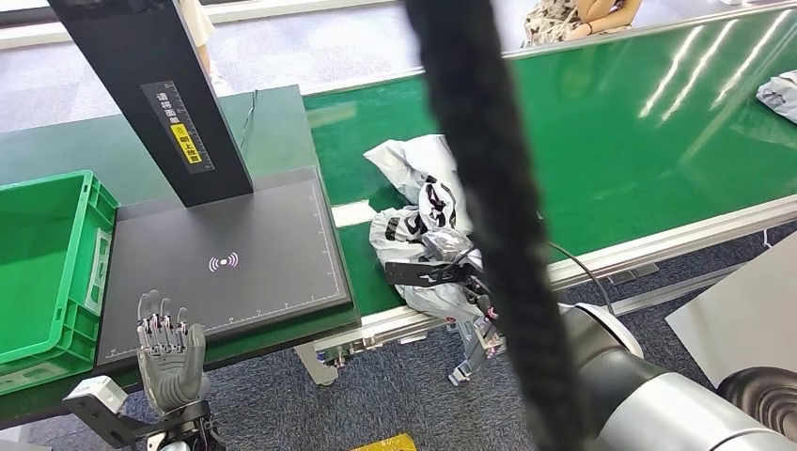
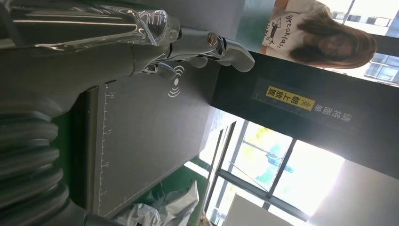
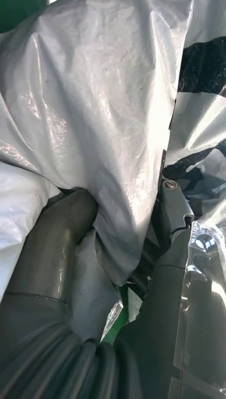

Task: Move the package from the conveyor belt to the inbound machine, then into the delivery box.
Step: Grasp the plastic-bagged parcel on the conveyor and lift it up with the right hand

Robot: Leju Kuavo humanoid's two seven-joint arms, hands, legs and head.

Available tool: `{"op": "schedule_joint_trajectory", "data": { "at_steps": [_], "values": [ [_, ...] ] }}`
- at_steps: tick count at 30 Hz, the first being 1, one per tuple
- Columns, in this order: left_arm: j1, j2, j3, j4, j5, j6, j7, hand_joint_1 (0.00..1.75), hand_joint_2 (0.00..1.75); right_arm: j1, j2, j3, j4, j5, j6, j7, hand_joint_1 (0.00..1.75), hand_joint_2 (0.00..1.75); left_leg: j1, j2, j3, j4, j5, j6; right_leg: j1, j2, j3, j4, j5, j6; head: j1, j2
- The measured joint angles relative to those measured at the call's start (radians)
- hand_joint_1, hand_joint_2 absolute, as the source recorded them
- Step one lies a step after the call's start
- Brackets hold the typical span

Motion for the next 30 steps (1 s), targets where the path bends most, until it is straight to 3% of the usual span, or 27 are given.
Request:
{"op": "schedule_joint_trajectory", "data": {
  "at_steps": [5,14,22,30],
  "values": [
    [0.0,0.0,-0.001,0.0,-0.004,0.0,0.0,0.0,1.75,-0.038,0.018,-0.011,-0.005,-0.003,-0.006,0.001,1.75,1.75,0.0,0.002,-0.001,0.0,0.0,0.0,0.0,0.001,-0.001,0.0,0.001,0.0,0.0,0.0],
    [-0.001,0.0,-0.004,0.0,-0.006,-0.002,0.0,0.0,1.75,-0.272,0.081,-0.013,-0.008,0.012,0.05,0.042,1.75,1.75,0.0,0.004,-0.001,0.0,0.0,0.0,0.001,0.004,-0.003,0.001,0.001,-0.001,0.0,0.0],
    [-0.002,0.0,-0.005,0.0,-0.006,-0.004,0.0,0.0,1.75,-0.307,0.108,-0.013,-0.008,0.013,0.036,0.045,1.75,1.75,0.0,0.004,-0.002,0.0,0.0,0.0,0.0,0.004,-0.003,0.001,0.001,-0.001,0.0,0.0],
    [-0.007,0.0,-0.02,0.001,-0.001,-0.004,0.0,0.0,1.75,-0.419,0.177,-0.013,-0.008,0.01,0.031,0.074,1.75,1.75,0.0,0.006,-0.002,0.0,0.0,0.0,0.001,0.005,-0.004,0.001,0.001,-0.001,0.0,0.0]
  ]
}}
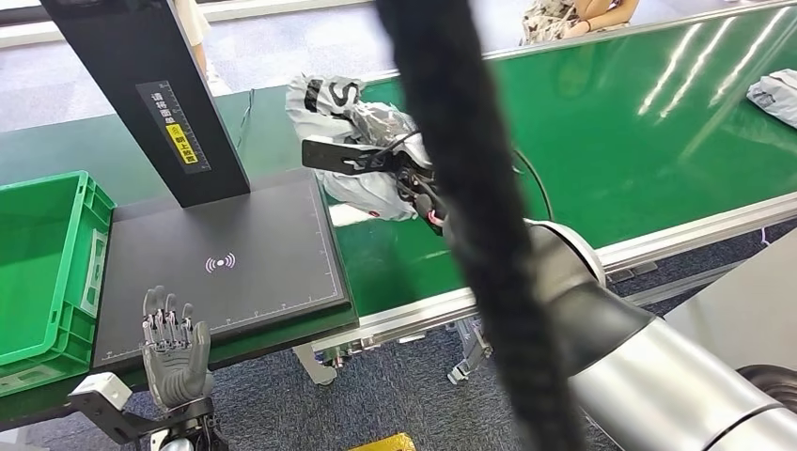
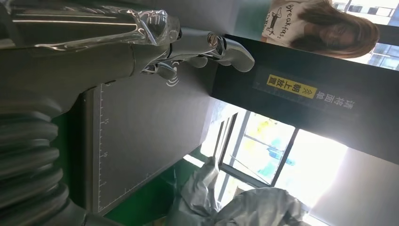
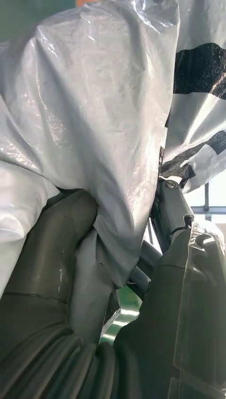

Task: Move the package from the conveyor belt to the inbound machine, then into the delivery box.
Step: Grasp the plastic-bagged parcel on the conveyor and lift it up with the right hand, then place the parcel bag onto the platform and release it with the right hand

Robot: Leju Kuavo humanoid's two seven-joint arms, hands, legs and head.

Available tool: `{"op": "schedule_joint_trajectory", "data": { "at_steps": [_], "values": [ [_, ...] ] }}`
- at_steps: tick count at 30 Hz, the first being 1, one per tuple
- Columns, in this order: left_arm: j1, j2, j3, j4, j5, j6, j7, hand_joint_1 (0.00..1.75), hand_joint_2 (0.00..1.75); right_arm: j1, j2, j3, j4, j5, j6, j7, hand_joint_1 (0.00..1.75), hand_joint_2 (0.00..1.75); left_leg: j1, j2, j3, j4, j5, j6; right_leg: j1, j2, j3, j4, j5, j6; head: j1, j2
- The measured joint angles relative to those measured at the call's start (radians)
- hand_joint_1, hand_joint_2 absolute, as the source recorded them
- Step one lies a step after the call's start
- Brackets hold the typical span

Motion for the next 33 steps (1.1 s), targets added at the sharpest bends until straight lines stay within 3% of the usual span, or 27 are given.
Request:
{"op": "schedule_joint_trajectory", "data": {
  "at_steps": [17,27,30,33],
  "values": [
    [-0.013,0.0,-0.048,0.01,0.021,0.0,0.0,0.0,1.75,-0.138,0.147,-0.001,-0.008,0.0,-0.055,0.046,1.75,1.75,0.0,0.001,-0.001,0.0,0.0,0.0,0.0,0.0,-0.001,0.0,0.0,0.0,0.0,0.0],
    [-0.05,0.0,-0.107,0.041,0.066,0.012,0.0,0.0,1.75,-0.149,0.271,-0.002,-0.014,-0.012,-0.096,0.04,1.75,1.75,0.0,0.003,0.0,0.0,0.0,0.0,0.0,0.002,-0.001,0.0,0.0,0.0,0.0,0.0],
    [-0.064,-0.001,-0.126,0.056,0.076,0.02,0.0,0.0,1.75,-0.121,0.31,0.003,-0.026,-0.061,-0.102,0.037,1.75,1.75,0.0,0.003,0.0,0.0,0.0,0.0,0.0,0.002,-0.001,0.0,0.0,0.0,0.0,0.0],
    [-0.075,-0.003,-0.144,0.069,0.085,0.026,0.0,0.0,1.75,-0.087,0.338,0.061,-0.059,-0.198,-0.108,0.062,1.75,1.75,0.0,0.003,0.0,0.0,0.0,0.0,0.0,0.002,-0.001,0.0,0.0,0.0,0.0,0.0]
  ]
}}
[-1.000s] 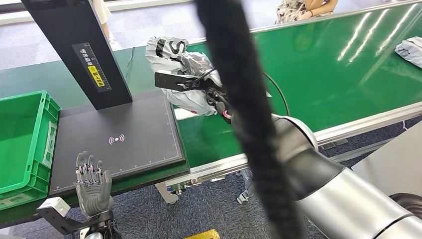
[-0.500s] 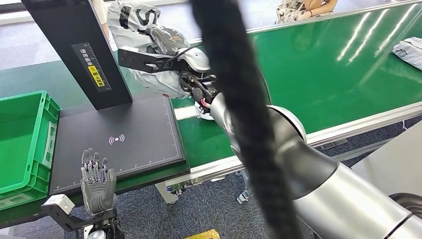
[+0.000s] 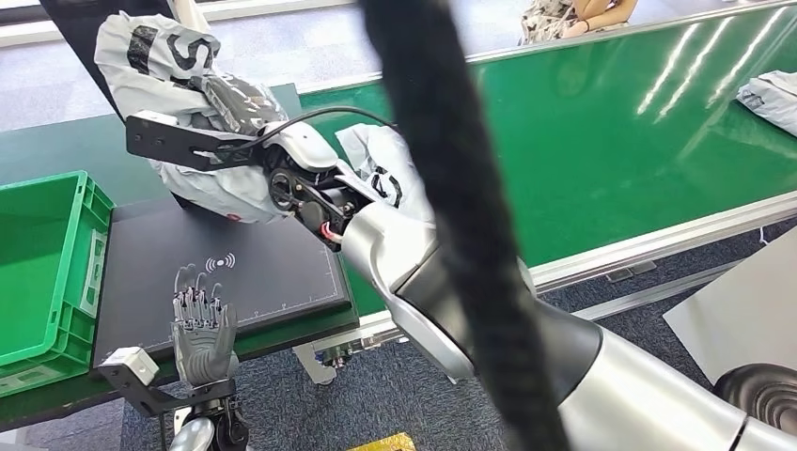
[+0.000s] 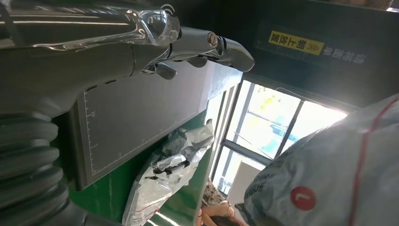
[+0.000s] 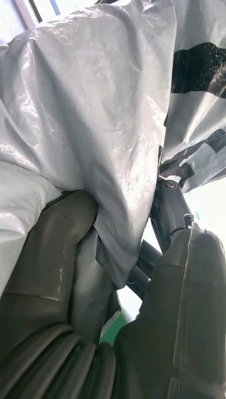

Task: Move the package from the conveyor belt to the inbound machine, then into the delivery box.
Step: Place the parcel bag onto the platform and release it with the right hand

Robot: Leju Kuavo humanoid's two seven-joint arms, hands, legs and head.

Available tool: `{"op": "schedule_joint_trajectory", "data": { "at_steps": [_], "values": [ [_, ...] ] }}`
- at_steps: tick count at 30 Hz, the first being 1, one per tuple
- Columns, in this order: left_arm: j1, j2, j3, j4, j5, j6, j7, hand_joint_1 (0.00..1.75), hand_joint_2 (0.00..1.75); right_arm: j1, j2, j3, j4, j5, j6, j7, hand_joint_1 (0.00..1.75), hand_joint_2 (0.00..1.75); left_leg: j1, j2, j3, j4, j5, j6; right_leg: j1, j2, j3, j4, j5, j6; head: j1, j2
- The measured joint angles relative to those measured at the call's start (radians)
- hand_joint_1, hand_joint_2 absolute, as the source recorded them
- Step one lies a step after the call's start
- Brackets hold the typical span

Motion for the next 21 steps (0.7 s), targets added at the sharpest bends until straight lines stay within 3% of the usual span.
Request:
{"op": "schedule_joint_trajectory", "data": {
  "at_steps": [3,8,13,21],
  "values": [
    [-0.006,0.0,-0.015,0.008,0.005,0.006,0.0,0.0,1.75,0.019,0.013,0.087,-0.031,-0.148,-0.016,0.014,1.75,1.75,0.0,0.001,0.0,0.0,0.0,0.0,0.0,0.0,0.0,0.0,0.0,0.0,0.0,0.0],
    [-0.007,0.0,-0.021,0.009,0.006,0.009,0.0,0.0,1.75,0.023,0.016,0.121,-0.042,-0.199,-0.025,0.019,1.75,1.75,0.0,0.001,0.0,0.0,0.0,0.0,0.0,0.0,0.0,0.0,0.0,0.0,0.0,0.0],
    [-0.012,-0.001,-0.039,0.017,0.003,0.019,0.0,0.0,1.75,0.057,0.023,0.325,-0.024,-0.387,-0.097,-0.019,1.75,1.75,0.0,0.0,0.0,0.0,0.0,0.0,0.0,0.0,0.0,0.0,0.0,0.0,0.0,0.0],
    [-0.01,-0.001,-0.027,0.017,-0.03,0.017,0.0,0.0,1.75,0.147,-0.017,0.343,0.048,-0.363,-0.137,-0.043,1.75,1.75,0.0,0.0,0.0,0.0,0.0,0.0,0.0,0.0,0.0,0.0,0.0,0.0,0.0,0.0]
  ]
}}
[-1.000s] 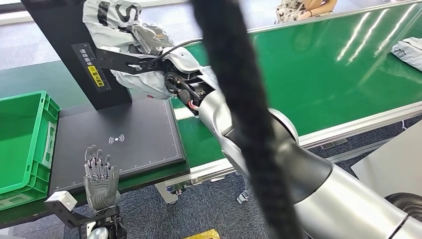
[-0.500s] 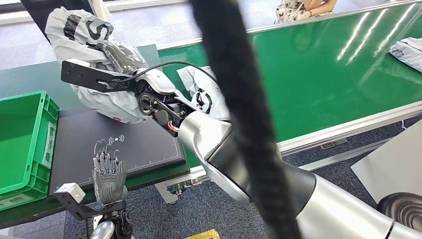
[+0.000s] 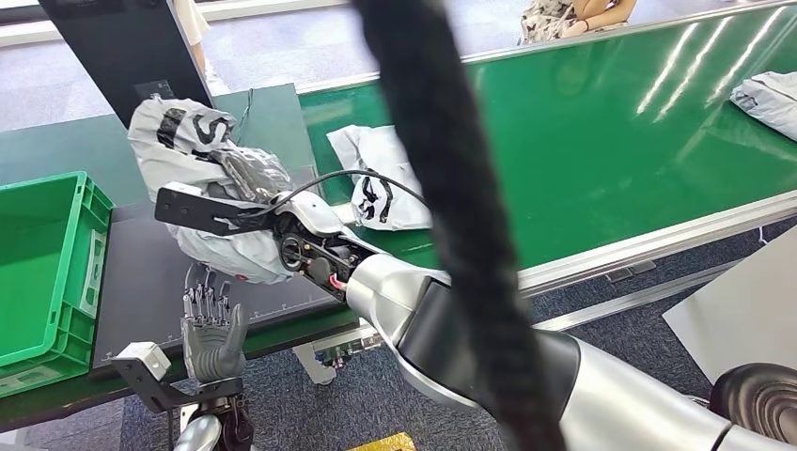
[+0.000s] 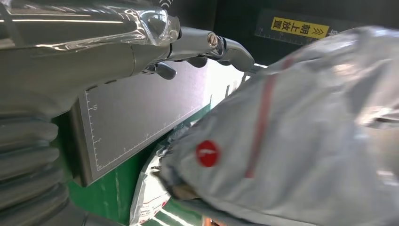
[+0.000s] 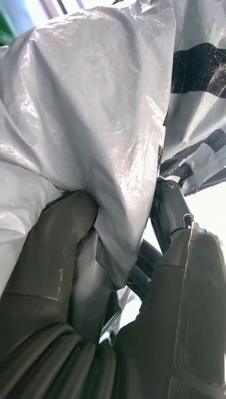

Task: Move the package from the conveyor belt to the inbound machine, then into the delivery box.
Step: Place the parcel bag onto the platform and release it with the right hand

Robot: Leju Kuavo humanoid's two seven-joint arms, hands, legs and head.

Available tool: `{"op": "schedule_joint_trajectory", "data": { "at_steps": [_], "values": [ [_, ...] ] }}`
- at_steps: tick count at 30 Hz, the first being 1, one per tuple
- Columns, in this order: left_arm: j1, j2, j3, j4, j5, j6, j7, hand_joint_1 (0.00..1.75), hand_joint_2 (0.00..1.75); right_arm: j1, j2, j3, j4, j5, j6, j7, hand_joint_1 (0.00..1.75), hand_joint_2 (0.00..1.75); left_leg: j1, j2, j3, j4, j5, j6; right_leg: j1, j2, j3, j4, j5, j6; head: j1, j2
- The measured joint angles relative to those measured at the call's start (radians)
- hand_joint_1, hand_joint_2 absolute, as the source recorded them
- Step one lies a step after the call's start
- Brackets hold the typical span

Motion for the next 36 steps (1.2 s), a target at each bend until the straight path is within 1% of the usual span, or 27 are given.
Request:
{"op": "schedule_joint_trajectory", "data": {
  "at_steps": [3,5,7,9,15,25,36],
  "values": [
    [0.0,0.0,0.005,0.001,-0.008,-0.001,0.0,0.0,1.75,0.011,-0.012,0.0,0.01,0.014,-0.004,-0.001,1.75,1.75,0.0,0.0,0.0,0.0,0.0,0.0,0.0,0.0,0.0,0.0,0.0,0.0,0.0,0.0],
    [0.0,0.0,0.009,0.004,-0.01,-0.001,0.0,0.0,1.75,0.011,-0.017,-0.001,0.013,0.021,-0.004,0.001,0.94,1.75,0.0,0.0,0.0,0.0,0.0,0.0,0.0,0.0,0.0,0.0,0.0,0.0,0.0,0.0],
    [0.0,0.0,0.013,0.007,-0.011,-0.001,0.0,0.0,1.75,0.01,-0.019,-0.001,0.014,0.03,-0.004,0.009,0.07,1.75,0.0,0.0,0.0,0.0,0.0,0.0,0.0,0.0,0.0,0.0,0.0,0.0,0.0,0.0],
    [0.0,0.0,0.015,0.011,-0.014,-0.001,0.0,0.0,1.75,0.009,-0.02,-0.003,0.014,0.044,-0.007,0.019,0.0,1.75,0.0,0.0,0.0,0.0,0.0,0.0,0.0,0.0,0.0,0.0,0.0,0.0,0.0,0.0],
    [0.001,0.0,0.021,0.015,-0.019,0.002,0.0,0.0,1.75,0.007,-0.02,-0.019,0.014,0.062,-0.029,0.03,0.0,1.75,0.0,0.0,0.0,0.0,0.0,0.0,0.0,0.0,0.0,0.0,0.0,0.0,0.0,0.0],
    [0.003,0.0,0.03,0.015,-0.019,0.003,0.0,0.0,1.75,0.006,-0.02,-0.034,0.014,0.073,-0.032,0.03,0.0,1.75,0.0,0.0,0.0,0.0,0.0,0.0,0.0,0.0,0.0,0.0,0.0,0.0,0.0,0.0],
    [0.005,0.0,0.038,0.015,-0.035,0.001,0.0,0.0,1.75,0.004,-0.022,-0.068,0.014,0.091,-0.035,0.012,0.0,1.75,0.0,0.0,0.0,0.0,0.0,0.0,0.0,0.0,0.0,0.0,0.0,0.0,0.0,0.0]
  ]
}}
